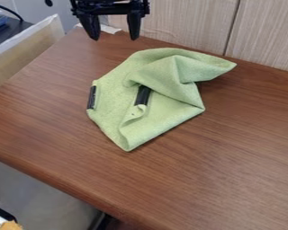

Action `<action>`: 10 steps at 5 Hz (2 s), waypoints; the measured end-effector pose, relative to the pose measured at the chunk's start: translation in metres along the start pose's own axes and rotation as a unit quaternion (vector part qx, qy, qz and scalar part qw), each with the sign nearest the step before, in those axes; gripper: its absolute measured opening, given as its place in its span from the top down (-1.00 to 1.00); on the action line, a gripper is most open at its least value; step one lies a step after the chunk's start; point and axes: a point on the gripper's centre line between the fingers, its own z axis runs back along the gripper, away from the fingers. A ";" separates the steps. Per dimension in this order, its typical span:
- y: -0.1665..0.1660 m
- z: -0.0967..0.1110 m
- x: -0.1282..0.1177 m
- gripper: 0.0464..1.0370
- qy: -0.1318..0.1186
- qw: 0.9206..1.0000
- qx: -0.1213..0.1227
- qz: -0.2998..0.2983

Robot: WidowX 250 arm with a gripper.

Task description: Move the cloth from right to left

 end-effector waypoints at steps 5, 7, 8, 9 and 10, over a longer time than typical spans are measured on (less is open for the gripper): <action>-0.074 -0.068 -0.026 -0.92 0.062 0.993 -0.008 -0.097; -0.051 -0.089 -0.040 -0.93 0.057 0.997 -0.020 -0.043; -0.043 -0.092 -0.032 -0.93 0.052 0.998 -0.014 -0.027; -0.025 -0.098 -0.015 -0.93 0.048 0.999 -0.002 0.014; -0.003 -0.105 0.001 -0.93 0.049 0.998 0.015 0.043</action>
